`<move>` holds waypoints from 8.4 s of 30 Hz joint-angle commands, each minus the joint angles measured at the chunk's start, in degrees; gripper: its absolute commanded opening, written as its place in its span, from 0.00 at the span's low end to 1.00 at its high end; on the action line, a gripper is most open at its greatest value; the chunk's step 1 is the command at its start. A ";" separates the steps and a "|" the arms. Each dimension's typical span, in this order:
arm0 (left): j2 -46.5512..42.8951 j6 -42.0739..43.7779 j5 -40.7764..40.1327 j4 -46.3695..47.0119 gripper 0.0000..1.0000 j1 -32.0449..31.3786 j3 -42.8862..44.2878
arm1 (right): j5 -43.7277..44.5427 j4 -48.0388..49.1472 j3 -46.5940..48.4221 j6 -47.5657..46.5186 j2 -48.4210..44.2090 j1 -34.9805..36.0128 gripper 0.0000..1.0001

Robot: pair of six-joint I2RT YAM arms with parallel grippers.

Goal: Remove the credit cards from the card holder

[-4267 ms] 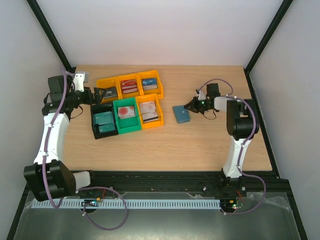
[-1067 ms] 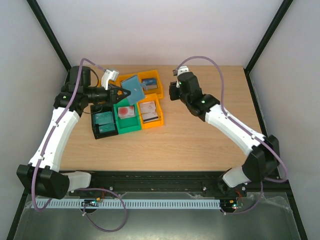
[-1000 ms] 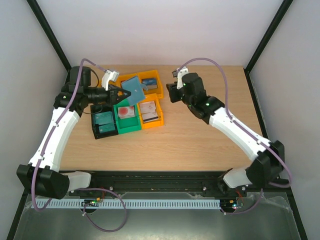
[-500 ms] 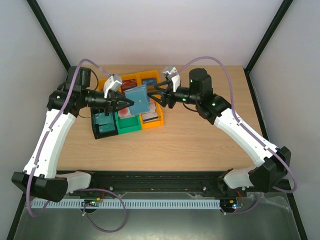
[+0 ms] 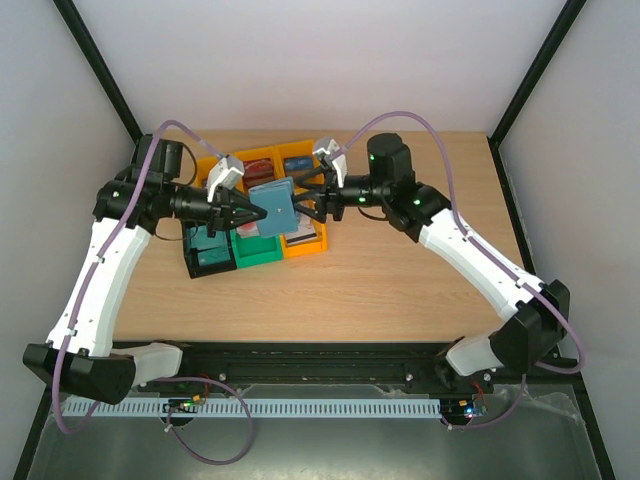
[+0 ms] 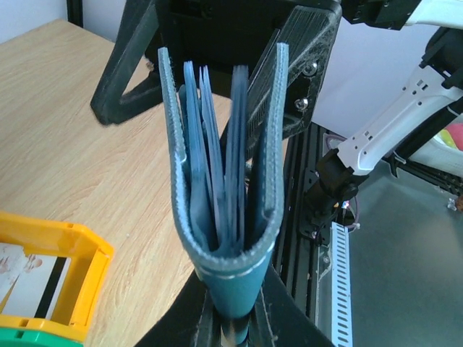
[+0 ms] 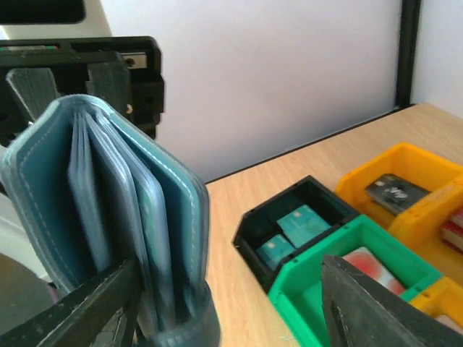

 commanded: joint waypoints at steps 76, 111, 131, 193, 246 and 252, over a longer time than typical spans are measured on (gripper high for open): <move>-4.33 2.21 5.66 1.60 0.02 10.45 -5.10 | 6.91 13.23 -5.71 16.90 -3.26 7.24 0.62; -4.40 -9.49 2.15 13.68 0.58 13.42 -11.36 | -7.88 21.89 -11.02 23.96 -4.95 1.79 0.02; -4.95 -8.05 6.99 12.70 0.02 9.83 -11.90 | 6.54 13.76 -1.89 21.30 7.72 2.15 0.14; -12.68 -13.43 -2.91 15.55 0.77 18.76 -11.77 | 39.49 -1.69 -5.21 29.12 2.05 5.78 0.02; 1.84 -27.75 -0.78 24.06 0.45 11.36 -14.30 | 0.05 22.21 8.94 29.53 11.52 5.83 0.02; 0.42 -37.36 6.62 31.22 0.47 11.11 -17.27 | 0.16 30.96 7.27 37.35 11.30 6.27 0.02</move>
